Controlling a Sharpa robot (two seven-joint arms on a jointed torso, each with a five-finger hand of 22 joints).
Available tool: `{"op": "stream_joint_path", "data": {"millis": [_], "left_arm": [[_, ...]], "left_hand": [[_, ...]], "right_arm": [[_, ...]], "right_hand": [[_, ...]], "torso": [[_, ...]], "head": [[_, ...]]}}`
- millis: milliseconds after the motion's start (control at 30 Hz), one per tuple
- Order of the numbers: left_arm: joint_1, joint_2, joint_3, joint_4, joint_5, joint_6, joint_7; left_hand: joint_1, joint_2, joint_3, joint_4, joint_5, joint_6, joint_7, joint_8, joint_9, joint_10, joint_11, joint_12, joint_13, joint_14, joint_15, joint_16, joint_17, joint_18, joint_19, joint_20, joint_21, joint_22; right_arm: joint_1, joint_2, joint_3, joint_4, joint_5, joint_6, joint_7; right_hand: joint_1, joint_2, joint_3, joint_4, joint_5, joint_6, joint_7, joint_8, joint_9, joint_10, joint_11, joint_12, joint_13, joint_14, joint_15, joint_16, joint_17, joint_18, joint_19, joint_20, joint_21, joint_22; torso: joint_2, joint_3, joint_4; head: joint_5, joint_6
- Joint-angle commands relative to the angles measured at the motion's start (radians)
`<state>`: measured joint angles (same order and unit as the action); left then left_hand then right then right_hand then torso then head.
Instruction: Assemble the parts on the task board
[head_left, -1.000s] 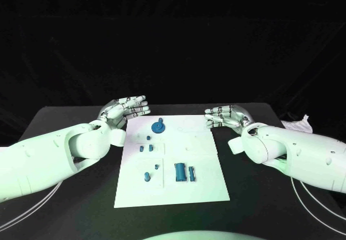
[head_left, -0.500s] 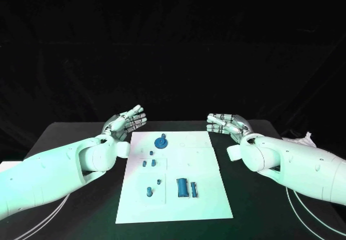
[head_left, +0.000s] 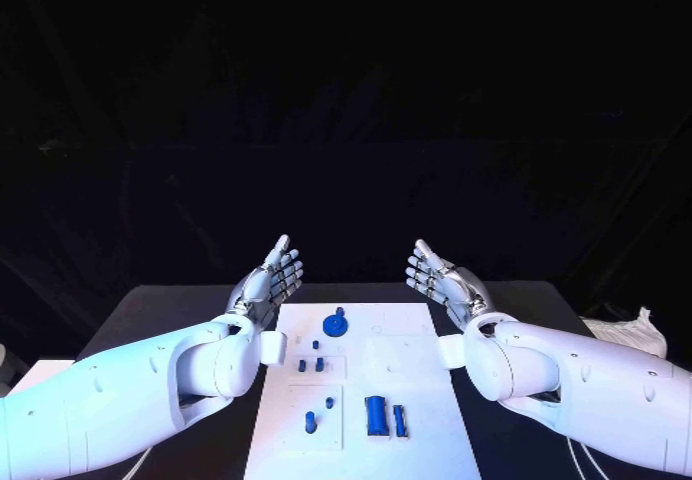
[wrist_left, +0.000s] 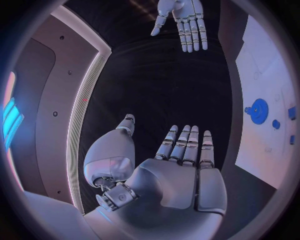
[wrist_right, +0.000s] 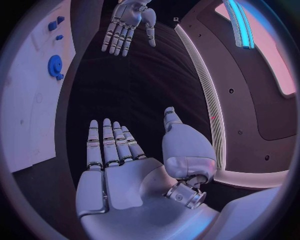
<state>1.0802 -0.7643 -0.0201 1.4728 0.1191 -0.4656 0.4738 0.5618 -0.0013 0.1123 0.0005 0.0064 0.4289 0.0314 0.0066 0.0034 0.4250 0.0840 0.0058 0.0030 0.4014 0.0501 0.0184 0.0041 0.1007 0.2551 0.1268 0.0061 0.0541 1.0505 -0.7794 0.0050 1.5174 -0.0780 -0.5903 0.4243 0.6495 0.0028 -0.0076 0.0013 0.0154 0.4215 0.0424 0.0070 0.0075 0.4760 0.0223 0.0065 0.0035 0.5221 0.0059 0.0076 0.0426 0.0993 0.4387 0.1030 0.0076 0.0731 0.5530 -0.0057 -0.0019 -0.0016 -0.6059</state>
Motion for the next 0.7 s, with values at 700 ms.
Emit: {"op": "stream_joint_path", "data": {"millis": [700], "left_arm": [[-0.030,-0.016,0.020,0.097,-0.119,-0.304,0.046]], "left_hand": [[-0.397,0.001,-0.112,0.000,-0.006,-0.303,-0.031,-0.007,-0.003,-0.300,-0.084,-0.006,-0.003,-0.284,-0.050,-0.018,-0.004,-0.101,-0.179,-0.127,-0.006,-0.054]], "right_arm": [[0.000,-0.001,-0.005,0.053,0.078,-0.180,0.096]], "right_hand": [[-0.457,-0.003,0.008,-0.001,-0.015,-0.297,-0.042,-0.007,-0.007,-0.335,-0.022,-0.007,-0.004,-0.369,-0.006,-0.008,-0.043,-0.099,-0.309,-0.103,-0.008,-0.073]], "torso": [[-0.009,0.0057,0.0019]], "head": [[0.002,0.006]]}}
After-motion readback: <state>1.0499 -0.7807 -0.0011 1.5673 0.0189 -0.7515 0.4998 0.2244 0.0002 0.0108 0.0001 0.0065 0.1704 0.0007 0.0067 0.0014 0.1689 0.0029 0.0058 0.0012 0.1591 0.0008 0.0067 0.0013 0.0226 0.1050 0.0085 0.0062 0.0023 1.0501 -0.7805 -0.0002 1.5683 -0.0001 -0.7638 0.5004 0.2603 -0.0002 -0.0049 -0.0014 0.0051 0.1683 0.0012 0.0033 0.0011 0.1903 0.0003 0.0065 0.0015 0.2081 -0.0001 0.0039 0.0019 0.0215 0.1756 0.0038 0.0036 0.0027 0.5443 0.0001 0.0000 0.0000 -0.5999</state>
